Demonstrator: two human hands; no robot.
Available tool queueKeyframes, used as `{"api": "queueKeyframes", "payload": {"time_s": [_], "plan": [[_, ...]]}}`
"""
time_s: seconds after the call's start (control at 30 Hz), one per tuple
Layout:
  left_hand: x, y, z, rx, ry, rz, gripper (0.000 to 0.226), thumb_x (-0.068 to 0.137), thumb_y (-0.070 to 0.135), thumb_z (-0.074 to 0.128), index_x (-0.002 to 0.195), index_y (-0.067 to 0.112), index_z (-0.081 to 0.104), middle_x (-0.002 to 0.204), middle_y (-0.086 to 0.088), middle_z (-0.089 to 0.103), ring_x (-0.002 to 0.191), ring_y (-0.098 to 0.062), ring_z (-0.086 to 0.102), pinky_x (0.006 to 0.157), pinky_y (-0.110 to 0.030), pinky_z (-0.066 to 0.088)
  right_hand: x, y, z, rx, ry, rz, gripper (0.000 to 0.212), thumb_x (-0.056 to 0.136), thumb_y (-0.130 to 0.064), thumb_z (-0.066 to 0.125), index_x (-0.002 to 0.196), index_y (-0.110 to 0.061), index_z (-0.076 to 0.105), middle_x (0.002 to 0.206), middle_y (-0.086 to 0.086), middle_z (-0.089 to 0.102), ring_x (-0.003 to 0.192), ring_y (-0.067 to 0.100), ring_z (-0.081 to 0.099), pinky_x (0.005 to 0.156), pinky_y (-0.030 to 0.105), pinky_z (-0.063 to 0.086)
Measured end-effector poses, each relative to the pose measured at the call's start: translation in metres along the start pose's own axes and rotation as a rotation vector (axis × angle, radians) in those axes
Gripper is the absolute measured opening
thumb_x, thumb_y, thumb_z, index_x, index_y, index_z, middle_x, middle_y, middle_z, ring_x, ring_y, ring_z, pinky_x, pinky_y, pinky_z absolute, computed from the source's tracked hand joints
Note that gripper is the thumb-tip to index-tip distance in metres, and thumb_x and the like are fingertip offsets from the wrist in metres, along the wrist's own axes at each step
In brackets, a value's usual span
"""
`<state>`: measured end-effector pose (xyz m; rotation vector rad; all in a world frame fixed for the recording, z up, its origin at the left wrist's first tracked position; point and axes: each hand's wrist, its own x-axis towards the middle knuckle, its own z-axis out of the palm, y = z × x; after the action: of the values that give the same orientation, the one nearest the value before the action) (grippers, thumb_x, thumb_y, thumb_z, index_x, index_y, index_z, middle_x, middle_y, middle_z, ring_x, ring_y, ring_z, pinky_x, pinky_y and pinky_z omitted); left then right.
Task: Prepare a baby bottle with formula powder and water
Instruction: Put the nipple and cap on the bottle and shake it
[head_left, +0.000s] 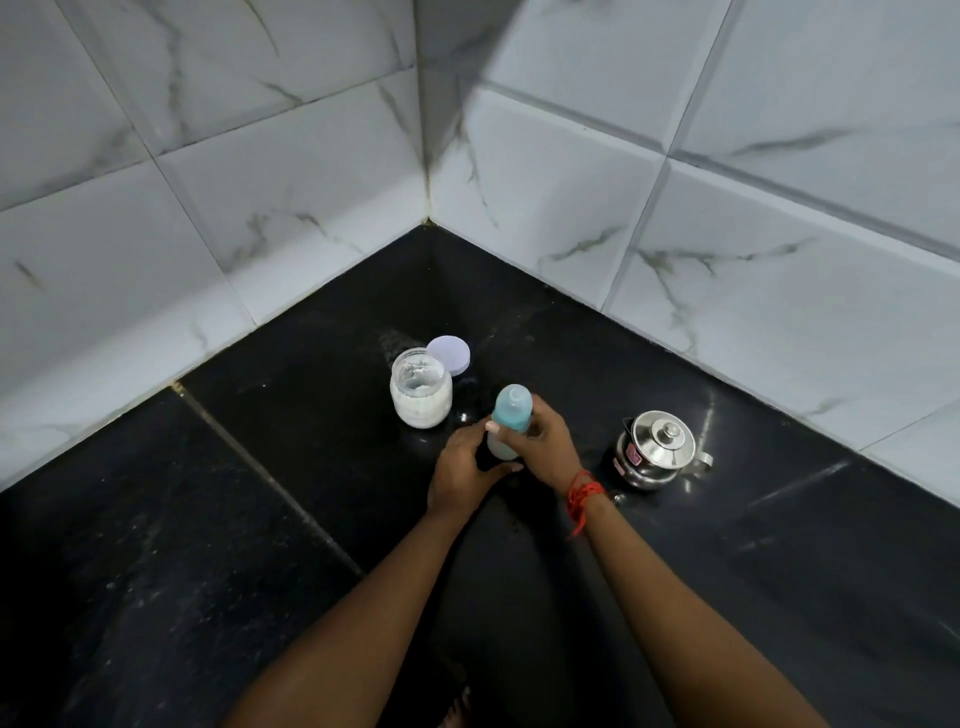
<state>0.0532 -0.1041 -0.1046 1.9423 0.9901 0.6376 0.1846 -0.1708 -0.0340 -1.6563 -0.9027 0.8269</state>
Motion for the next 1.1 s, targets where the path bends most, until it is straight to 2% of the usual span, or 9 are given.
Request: {"api": "queueKeyframes", "payload": {"time_s": [0.13, 0.2, 0.3, 0.5, 0.6, 0.67, 0.8, 0.97, 1.1], "plan": [[-0.016, -0.004, -0.002, 0.278, 0.058, 0.097, 0.082, 0.089, 0.060, 0.070, 0.154, 0.016, 0.047, 0.156, -0.003, 0.051, 0.148, -0.017, 0.041, 0.124, -0.027, 0.026, -0.003, -0.032, -0.013, 0.451, -0.002, 0.153, 0.030, 0.086, -0.034, 0.074, 0.113, -0.022, 0.066, 0.109, 0.004, 0.069, 0.107, 0.024, 0.064, 0.089, 0.052, 0.055], [-0.023, -0.001, -0.004, 0.466, 0.066, 0.101, 0.089, 0.096, 0.067, 0.054, 0.162, 0.011, 0.033, 0.169, -0.006, 0.033, 0.158, -0.019, 0.026, 0.128, -0.026, 0.008, -0.007, -0.051, -0.029, 0.740, -0.117, 0.297, 0.046, 0.087, -0.052, 0.063, 0.122, -0.022, 0.061, 0.122, 0.007, 0.064, 0.121, 0.032, 0.059, 0.092, 0.064, 0.050], [-0.028, 0.000, -0.006, 0.637, -0.023, 0.052, 0.098, 0.098, 0.077, 0.031, 0.167, 0.010, 0.010, 0.175, -0.006, 0.007, 0.162, -0.019, 0.005, 0.127, -0.031, -0.008, -0.020, -0.085, -0.050, 1.004, -0.260, 0.301, 0.073, 0.079, -0.079, 0.051, 0.117, -0.017, 0.061, 0.127, 0.014, 0.060, 0.124, 0.040, 0.055, 0.098, 0.078, 0.032], [-0.022, -0.004, -0.001, 0.713, -0.032, 0.032, 0.103, 0.093, 0.081, 0.021, 0.165, 0.008, 0.016, 0.175, -0.007, 0.012, 0.162, -0.019, 0.009, 0.129, -0.032, -0.006, -0.058, -0.153, -0.085, 1.063, -0.317, 0.044, 0.067, 0.078, -0.077, 0.048, 0.097, -0.014, 0.062, 0.099, 0.012, 0.064, 0.113, 0.037, 0.054, 0.107, 0.059, 0.032], [-0.025, -0.005, -0.001, 0.725, -0.054, 0.032, 0.105, 0.090, 0.082, 0.018, 0.165, 0.008, 0.018, 0.175, -0.007, 0.014, 0.162, -0.020, 0.010, 0.129, -0.032, -0.005, -0.069, -0.189, -0.121, 1.102, -0.373, -0.218, 0.076, 0.095, -0.065, 0.010, 0.105, -0.005, 0.056, 0.099, 0.018, 0.060, 0.105, 0.037, 0.056, 0.108, 0.055, 0.031], [-0.023, -0.003, -0.002, 0.732, -0.076, 0.030, 0.104, 0.091, 0.082, 0.017, 0.166, 0.009, 0.016, 0.175, -0.006, 0.011, 0.162, -0.019, 0.007, 0.131, -0.034, -0.002, -0.068, -0.188, -0.123, 1.008, -0.326, -0.253, 0.083, 0.098, -0.054, -0.009, 0.107, -0.001, 0.055, 0.099, 0.022, 0.055, 0.103, 0.038, 0.055, 0.101, 0.054, 0.038], [-0.022, -0.003, -0.004, 0.797, -0.119, 0.039, 0.106, 0.089, 0.081, 0.008, 0.166, 0.009, 0.012, 0.176, -0.007, 0.008, 0.163, -0.021, 0.004, 0.132, -0.039, 0.003, -0.086, -0.141, -0.069, 0.581, -0.295, -0.003, 0.068, 0.084, -0.069, 0.050, 0.088, -0.002, 0.060, 0.083, 0.019, 0.060, 0.077, 0.032, 0.059, 0.080, 0.043, 0.046], [-0.018, -0.003, -0.002, 0.786, -0.098, 0.030, 0.103, 0.093, 0.081, 0.015, 0.166, 0.009, 0.010, 0.176, -0.005, 0.009, 0.163, -0.019, 0.004, 0.132, -0.038, 0.003, -0.075, -0.177, -0.113, 1.059, -0.286, -0.142, 0.078, 0.088, -0.074, 0.029, 0.091, -0.004, 0.063, 0.084, 0.015, 0.063, 0.086, 0.034, 0.061, 0.094, 0.049, 0.045], [-0.022, -0.003, -0.004, 0.782, -0.131, 0.023, 0.102, 0.093, 0.081, 0.016, 0.167, 0.010, 0.009, 0.176, -0.005, 0.007, 0.163, -0.019, 0.002, 0.132, -0.038, 0.002, -0.076, -0.157, -0.094, 0.634, -0.261, -0.056, 0.065, 0.083, -0.069, 0.053, 0.085, -0.005, 0.062, 0.082, 0.016, 0.060, 0.077, 0.032, 0.059, 0.086, 0.048, 0.046]]}}
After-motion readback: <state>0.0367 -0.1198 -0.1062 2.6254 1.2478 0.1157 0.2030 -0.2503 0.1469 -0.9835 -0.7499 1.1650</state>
